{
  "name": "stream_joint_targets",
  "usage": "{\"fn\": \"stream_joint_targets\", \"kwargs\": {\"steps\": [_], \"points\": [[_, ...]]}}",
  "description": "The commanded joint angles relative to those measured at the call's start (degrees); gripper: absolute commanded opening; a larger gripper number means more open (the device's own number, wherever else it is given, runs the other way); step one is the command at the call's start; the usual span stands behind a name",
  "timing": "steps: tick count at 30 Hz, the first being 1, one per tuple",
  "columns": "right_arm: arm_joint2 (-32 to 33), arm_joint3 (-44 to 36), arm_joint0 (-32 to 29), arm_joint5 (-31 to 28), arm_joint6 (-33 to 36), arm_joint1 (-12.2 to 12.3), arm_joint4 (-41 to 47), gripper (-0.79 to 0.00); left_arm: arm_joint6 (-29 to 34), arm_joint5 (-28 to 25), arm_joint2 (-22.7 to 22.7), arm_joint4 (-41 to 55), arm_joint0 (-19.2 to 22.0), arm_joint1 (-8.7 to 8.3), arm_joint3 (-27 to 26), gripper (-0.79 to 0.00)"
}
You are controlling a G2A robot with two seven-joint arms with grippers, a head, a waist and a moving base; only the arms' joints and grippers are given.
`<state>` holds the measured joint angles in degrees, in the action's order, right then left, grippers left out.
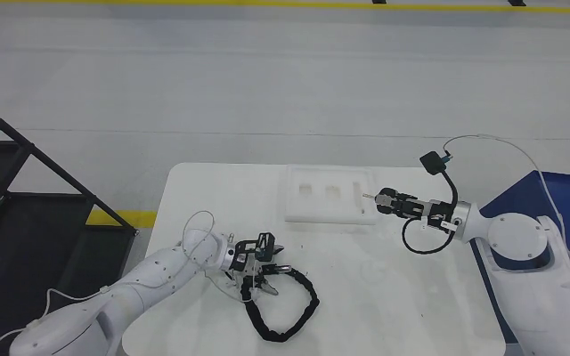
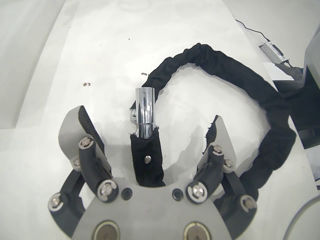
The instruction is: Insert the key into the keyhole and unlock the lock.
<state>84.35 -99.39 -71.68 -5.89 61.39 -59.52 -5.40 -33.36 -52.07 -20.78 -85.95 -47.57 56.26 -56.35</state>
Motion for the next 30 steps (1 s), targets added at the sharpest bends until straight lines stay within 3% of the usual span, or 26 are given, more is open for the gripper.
{"fn": "stream_joint_targets", "kwargs": {"steps": [1, 2, 3, 6, 10, 12, 14, 21, 30], "points": [[0.0, 0.0, 0.0, 0.0, 0.0, 0.0, 0.0, -0.785, -1.9, 0.9, 0.1, -1.5, 0.0, 0.17, 0.4, -0.142], [0.0, 0.0, 0.0, 0.0, 0.0, 0.0, 0.0, -0.785, -2.7, 1.4, 0.1, -2.3, 0.0, 0.22, 0.7, -0.197], [0.0, 0.0, 0.0, 0.0, 0.0, 0.0, 0.0, -0.785, -3.3, 2.0, 0.1, -3.1, 0.0, 0.26, 0.9, -0.382], [0.0, 0.0, 0.0, 0.0, 0.0, 0.0, 0.0, -0.785, -4.9, 3.2, 0.2, -5.2, 0.0, 0.36, 1.2, -0.48], [0.0, 0.0, 0.0, 0.0, 0.0, 0.0, 0.0, -0.785, -4.9, 5.0, 0.0, -6.8, -0.2, 0.55, 1.5, -0.511], [0.0, 0.0, 0.0, 0.0, 0.0, 0.0, 0.0, -0.785, -4.4, 5.7, -0.1, -7.1, -0.4, 0.68, 1.4, -0.582], [0.0, 0.0, 0.0, 0.0, 0.0, 0.0, 0.0, -0.785, -4.0, 6.0, -0.3, -7.4, -0.5, 0.79, 1.4, -0.785], [0.0, 0.0, 0.0, 0.0, 0.0, 0.0, 0.0, -0.785, -5.4, 5.7, -1.4, -7.3, -0.9, 0.76, 0.4, -0.785], [0.0, 0.0, 0.0, 0.0, 0.0, 0.0, 0.0, -0.785, -12.2, 1.1, -5.0, -5.7, -1.5, -1.5, -3.8, -0.785]]}}
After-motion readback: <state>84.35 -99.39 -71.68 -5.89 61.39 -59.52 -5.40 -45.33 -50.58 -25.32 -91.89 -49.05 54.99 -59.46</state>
